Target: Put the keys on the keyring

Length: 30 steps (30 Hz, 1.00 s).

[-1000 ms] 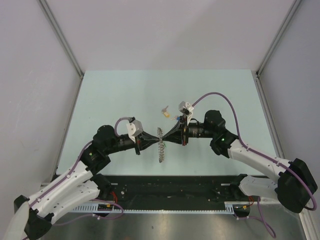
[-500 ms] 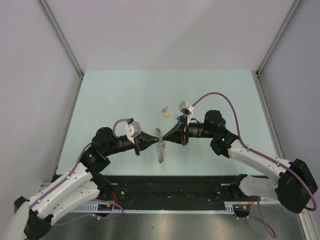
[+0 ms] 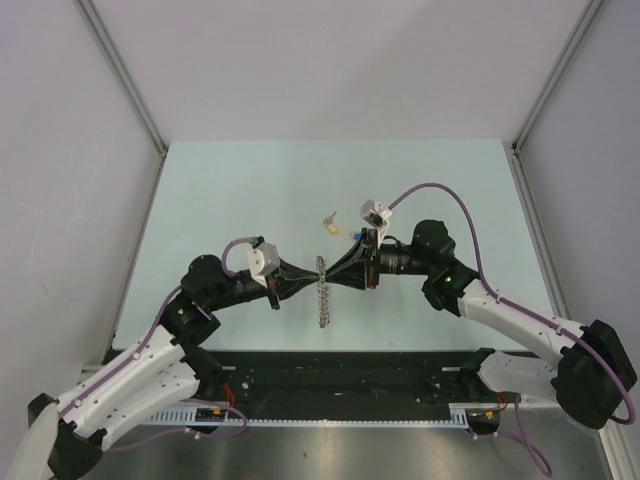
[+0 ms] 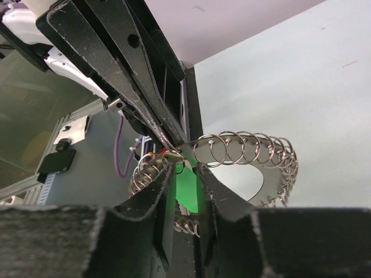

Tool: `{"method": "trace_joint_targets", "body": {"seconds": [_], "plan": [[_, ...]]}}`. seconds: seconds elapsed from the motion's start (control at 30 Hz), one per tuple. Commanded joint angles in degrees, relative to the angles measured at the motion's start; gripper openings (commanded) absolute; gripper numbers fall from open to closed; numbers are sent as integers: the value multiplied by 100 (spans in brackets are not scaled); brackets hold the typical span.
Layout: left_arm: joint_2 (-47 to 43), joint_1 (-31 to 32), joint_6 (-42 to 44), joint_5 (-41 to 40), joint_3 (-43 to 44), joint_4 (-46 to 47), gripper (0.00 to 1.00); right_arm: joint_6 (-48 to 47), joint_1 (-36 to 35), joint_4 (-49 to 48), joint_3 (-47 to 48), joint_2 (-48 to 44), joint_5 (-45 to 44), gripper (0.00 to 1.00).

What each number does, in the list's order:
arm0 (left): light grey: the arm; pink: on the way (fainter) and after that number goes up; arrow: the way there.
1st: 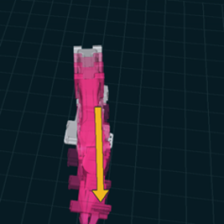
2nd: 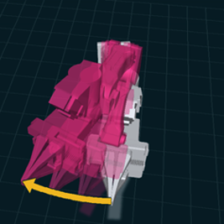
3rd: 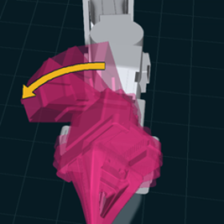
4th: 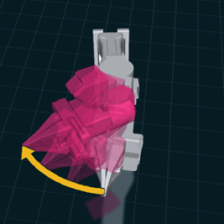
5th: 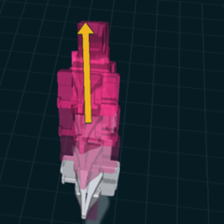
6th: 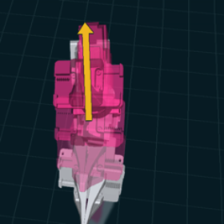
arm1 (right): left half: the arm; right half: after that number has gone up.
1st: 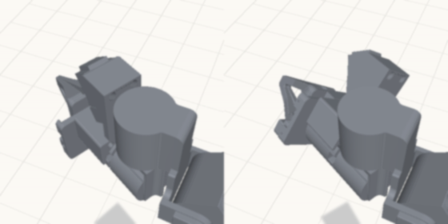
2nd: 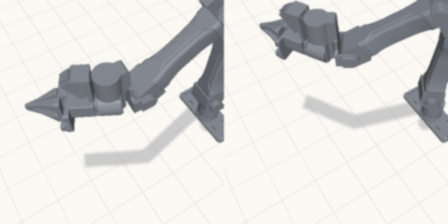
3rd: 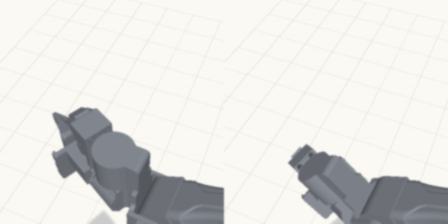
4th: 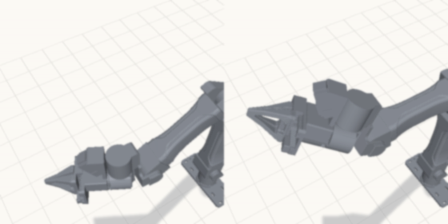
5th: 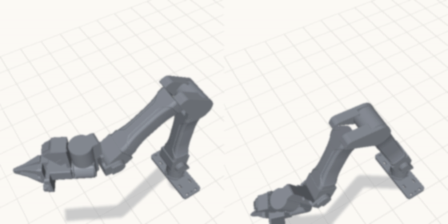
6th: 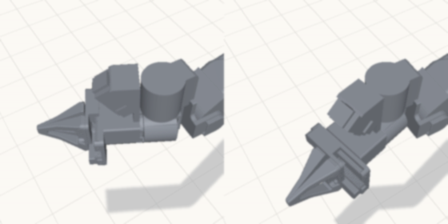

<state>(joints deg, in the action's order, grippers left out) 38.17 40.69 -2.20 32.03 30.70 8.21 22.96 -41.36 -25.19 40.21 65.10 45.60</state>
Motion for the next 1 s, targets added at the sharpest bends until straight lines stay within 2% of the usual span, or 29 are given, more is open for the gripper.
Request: {"method": "trace_joint_targets", "body": {"seconds": [0.0,0.37,0.63,0.7,0.93,0.97], "plan": [[-91,-26,-114,137,121,506,0,200,23,-346,84,-50,185,27],[-64,-26,-114,242,121,533,1,516,23,-829,84,73,317,34],[-82,-26,-114,251,129,559,0,622,32,-891,93,161,388,33],[-82,-26,-106,233,121,559,1,622,32,-865,93,178,397,31],[-170,-26,-105,137,68,621,0,490,23,-628,93,196,397,1],[-187,-26,-106,128,59,621,0,473,23,-610,93,196,423,0]]}}
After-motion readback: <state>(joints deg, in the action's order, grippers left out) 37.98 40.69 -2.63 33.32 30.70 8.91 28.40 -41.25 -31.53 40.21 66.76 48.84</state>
